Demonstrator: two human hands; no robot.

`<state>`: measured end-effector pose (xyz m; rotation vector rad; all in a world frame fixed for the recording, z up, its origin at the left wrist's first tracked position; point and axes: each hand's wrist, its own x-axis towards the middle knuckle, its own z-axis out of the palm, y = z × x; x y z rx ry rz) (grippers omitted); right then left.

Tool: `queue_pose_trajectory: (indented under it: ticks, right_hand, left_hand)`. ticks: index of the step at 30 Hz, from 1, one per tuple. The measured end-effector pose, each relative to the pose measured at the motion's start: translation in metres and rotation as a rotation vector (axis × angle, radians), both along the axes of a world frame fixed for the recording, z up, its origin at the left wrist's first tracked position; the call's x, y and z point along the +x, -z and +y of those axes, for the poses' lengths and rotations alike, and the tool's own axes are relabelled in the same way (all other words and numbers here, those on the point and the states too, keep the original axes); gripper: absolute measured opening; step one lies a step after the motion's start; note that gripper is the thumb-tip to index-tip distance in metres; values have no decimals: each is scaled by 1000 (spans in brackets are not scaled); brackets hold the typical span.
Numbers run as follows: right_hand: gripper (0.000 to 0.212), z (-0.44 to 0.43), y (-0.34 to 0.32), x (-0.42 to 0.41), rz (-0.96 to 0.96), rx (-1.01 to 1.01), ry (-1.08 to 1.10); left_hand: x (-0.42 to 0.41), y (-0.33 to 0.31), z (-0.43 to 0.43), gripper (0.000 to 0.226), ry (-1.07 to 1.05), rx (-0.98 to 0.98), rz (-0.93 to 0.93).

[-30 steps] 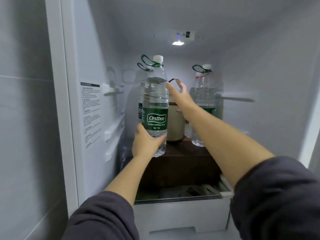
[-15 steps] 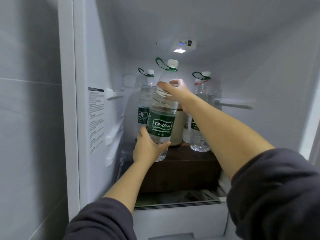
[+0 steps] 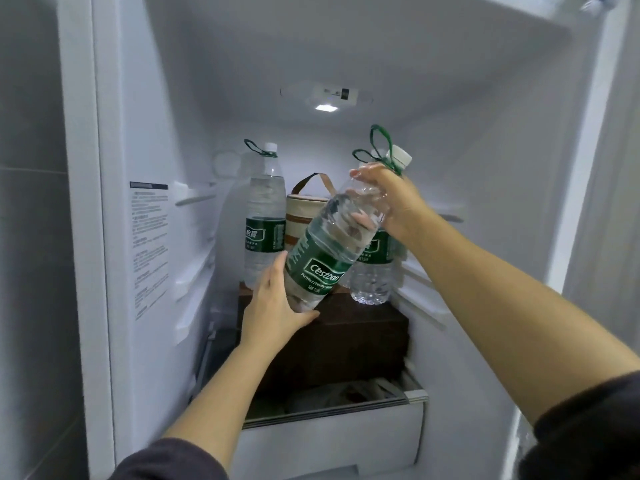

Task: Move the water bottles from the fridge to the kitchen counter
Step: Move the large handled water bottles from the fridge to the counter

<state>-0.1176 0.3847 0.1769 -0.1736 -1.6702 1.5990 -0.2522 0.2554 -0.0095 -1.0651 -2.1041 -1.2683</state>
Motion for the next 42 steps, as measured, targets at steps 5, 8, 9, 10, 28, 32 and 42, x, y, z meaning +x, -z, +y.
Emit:
queue_pose_trajectory:
  ticks: [5, 8, 9, 10, 28, 32, 42]
  right_hand:
    - [39, -2, 5, 13, 35, -13, 21]
    - [24, -4, 11, 27, 68, -54, 76]
    - [21, -5, 12, 34, 76, -53, 93]
    - [19, -7, 14, 41, 84, -40, 108]
    - [13, -60, 40, 235, 86, 113, 193]
    - [15, -81, 65, 296, 57, 66, 238]
    - [17, -126, 102, 408, 47, 62, 346]
  left_hand:
    - [4, 7, 4, 111, -1, 74, 18]
    - [10, 6, 2, 107, 9, 73, 61]
    - [13, 5, 0, 106, 13, 70, 80]
    - [16, 5, -1, 105, 16, 65, 98]
    - [181, 19, -49, 107, 174, 62, 110]
    - [238, 38, -74, 108, 216, -10, 111]
    - [333, 75, -103, 114, 420, -88, 60]
